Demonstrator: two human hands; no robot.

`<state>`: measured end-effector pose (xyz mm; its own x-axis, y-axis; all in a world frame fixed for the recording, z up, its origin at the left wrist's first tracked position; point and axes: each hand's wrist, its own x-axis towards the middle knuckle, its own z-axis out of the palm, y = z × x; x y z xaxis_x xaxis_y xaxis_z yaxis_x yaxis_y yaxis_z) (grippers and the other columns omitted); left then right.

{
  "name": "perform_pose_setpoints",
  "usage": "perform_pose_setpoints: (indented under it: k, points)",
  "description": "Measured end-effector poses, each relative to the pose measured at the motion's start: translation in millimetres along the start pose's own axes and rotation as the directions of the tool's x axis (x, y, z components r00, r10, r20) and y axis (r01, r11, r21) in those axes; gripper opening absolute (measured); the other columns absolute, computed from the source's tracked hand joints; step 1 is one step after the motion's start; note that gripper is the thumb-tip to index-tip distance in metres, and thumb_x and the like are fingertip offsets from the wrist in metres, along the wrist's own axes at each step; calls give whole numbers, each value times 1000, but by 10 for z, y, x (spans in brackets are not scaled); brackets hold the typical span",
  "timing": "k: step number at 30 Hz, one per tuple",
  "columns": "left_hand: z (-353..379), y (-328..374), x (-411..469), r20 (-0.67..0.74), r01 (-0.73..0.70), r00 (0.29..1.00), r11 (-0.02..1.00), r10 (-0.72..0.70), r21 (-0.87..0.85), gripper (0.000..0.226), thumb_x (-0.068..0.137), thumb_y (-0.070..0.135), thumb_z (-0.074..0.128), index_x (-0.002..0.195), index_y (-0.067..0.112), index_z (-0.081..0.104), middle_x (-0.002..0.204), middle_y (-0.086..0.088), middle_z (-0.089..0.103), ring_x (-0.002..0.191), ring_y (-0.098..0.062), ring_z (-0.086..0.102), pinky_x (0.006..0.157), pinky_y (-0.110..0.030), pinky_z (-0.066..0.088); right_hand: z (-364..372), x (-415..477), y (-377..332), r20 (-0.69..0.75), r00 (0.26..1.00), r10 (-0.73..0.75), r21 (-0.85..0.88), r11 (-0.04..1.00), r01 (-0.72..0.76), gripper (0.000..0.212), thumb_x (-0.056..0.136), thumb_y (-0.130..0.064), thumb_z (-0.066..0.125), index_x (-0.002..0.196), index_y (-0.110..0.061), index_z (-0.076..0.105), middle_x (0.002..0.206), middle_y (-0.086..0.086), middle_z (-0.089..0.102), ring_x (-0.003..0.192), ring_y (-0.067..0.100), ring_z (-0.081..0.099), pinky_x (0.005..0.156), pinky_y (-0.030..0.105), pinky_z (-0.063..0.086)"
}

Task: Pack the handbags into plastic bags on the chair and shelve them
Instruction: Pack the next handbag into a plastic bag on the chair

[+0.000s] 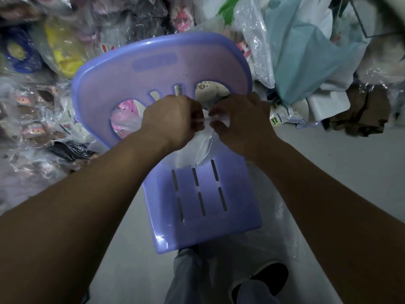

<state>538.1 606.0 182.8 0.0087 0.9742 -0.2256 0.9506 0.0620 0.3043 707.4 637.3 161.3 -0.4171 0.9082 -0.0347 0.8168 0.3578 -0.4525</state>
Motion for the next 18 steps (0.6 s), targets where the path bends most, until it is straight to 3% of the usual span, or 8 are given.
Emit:
perform_pose_setpoints:
  k: [5,9,11,15,18]
  points:
    - [30,-72,82,-5,17,1000,997,-17,-74,13,85,36,74,97,32,76,97,-4,74,95,-31,66,78,-44,56,11,116,-27,102,995,-18,-101,994,28,13,92,-35,62,102,-30,67,110,-7,66,115,31,51,103,41,31]
    - [22,-100,196,9,19,1000,995,-18,-98,16,80,39,80,95,33,78,95,3,75,90,-23,68,77,-35,56,53,194,20,130,991,21,-38,999,-16,3,90,-29,63,90,-31,64,98,-6,68,106,28,63,89,34,40]
    - [14,-114,253,-2,11,1000,998,-12,-67,18,78,41,82,94,33,77,100,0,71,91,-24,66,73,-31,51,76,265,28,170,985,4,-3,1000,-4,10,87,-26,65,84,-35,61,94,-4,69,99,29,65,79,32,45]
    - [-13,-204,340,38,12,999,998,-10,-63,19,77,40,83,91,28,76,87,6,62,86,-20,60,73,-30,49,63,389,27,229,973,3,68,997,-20,3,85,-22,72,87,-24,72,78,-11,56,81,13,56,71,22,32]
    - [-14,-275,406,89,18,996,994,-8,-108,19,73,37,86,83,25,75,76,9,58,78,-18,57,72,-29,47,64,451,11,268,963,-18,61,998,2,7,86,-22,73,92,-21,75,80,-10,57,83,11,55,72,19,31]
